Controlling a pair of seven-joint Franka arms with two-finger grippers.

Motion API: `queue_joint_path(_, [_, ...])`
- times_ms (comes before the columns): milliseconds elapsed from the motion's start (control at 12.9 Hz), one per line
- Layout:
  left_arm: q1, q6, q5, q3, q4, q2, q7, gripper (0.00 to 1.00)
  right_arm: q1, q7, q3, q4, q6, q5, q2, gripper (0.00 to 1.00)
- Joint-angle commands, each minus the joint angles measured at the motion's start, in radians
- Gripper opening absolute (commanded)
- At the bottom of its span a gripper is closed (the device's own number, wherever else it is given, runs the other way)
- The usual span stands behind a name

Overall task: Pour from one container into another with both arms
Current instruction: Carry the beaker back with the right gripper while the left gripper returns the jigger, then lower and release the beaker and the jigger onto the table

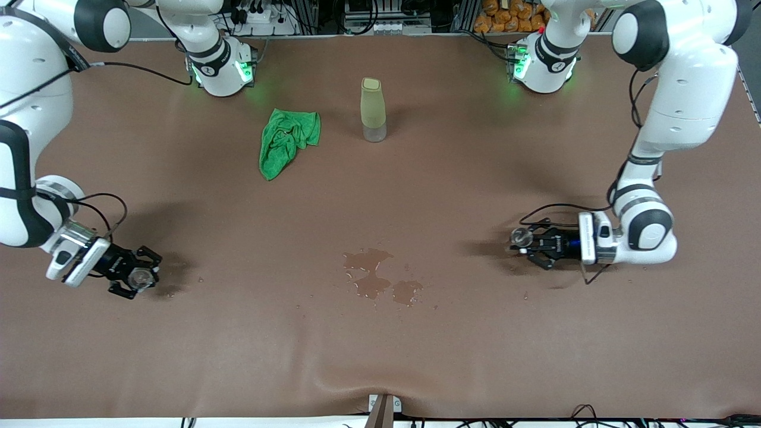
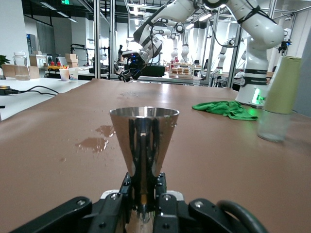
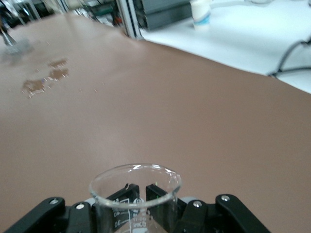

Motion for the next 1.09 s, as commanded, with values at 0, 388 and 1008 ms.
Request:
queue_joint_path(0, [0.082,-0.049,0.071,-0.009,-0.011,-0.004,0.038,0.0,-0.015,-0.169,0.019,0.021,-0.156,0.191,0.112,0.0])
queue_joint_path(388, [0.176,-0.105,0.151,-0.009,-0.017,0.014,0.041,0.0,-0.032,-0.324,0.019,0.03,-0.242,0.209,0.169,0.0])
queue_joint_path(1008, [0.225,-0.106,0.188,-0.009,-0.037,0.054,0.05,0.0,-0.049,-0.412,0.019,0.036,-0.28,0.207,0.183,0.11])
